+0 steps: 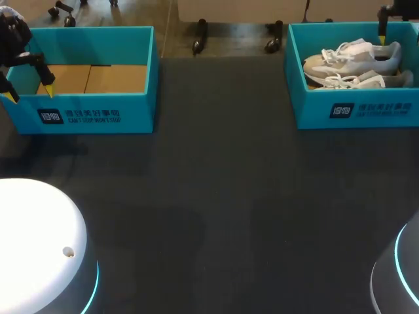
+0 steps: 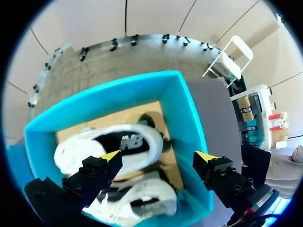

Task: Take the shoe out of the shoebox, open the shoe tongue, remove and reinsert the insole, then place the shoe into the shoebox

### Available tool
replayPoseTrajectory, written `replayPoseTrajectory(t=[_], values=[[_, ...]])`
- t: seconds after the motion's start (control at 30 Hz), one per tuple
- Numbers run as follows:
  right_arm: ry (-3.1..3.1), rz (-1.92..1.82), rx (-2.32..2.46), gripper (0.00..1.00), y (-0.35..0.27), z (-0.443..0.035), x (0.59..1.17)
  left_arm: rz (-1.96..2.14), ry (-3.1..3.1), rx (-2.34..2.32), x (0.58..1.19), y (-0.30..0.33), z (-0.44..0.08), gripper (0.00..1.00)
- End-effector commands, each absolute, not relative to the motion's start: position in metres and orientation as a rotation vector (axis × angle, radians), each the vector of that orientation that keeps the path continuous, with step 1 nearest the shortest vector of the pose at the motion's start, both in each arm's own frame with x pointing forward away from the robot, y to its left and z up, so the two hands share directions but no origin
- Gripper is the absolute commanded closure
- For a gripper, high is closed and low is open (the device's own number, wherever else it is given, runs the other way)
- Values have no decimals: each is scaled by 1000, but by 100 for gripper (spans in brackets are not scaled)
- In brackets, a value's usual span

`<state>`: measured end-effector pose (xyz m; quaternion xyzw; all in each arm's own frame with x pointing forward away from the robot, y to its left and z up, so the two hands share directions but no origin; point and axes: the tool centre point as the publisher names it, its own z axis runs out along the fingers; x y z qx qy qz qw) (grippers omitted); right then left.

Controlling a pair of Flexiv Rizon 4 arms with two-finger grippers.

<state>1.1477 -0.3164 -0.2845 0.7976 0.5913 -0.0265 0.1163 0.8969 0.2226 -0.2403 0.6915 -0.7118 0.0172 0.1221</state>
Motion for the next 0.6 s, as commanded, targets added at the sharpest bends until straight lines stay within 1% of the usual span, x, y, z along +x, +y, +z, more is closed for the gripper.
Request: replayPoseTrajectory(t=[0.03,0.37,0.6], values=[[1721,7,2305,0,-298,-236,1092,46,-2078,2018,897,223,-240,0],[1845,117,2306,0,-249,-184,1028,46,-2078,2018,897,223,-240,0],[1858,143,2303,0,-229,-170,994,46,-2078,2018,897,223,-240,0]])
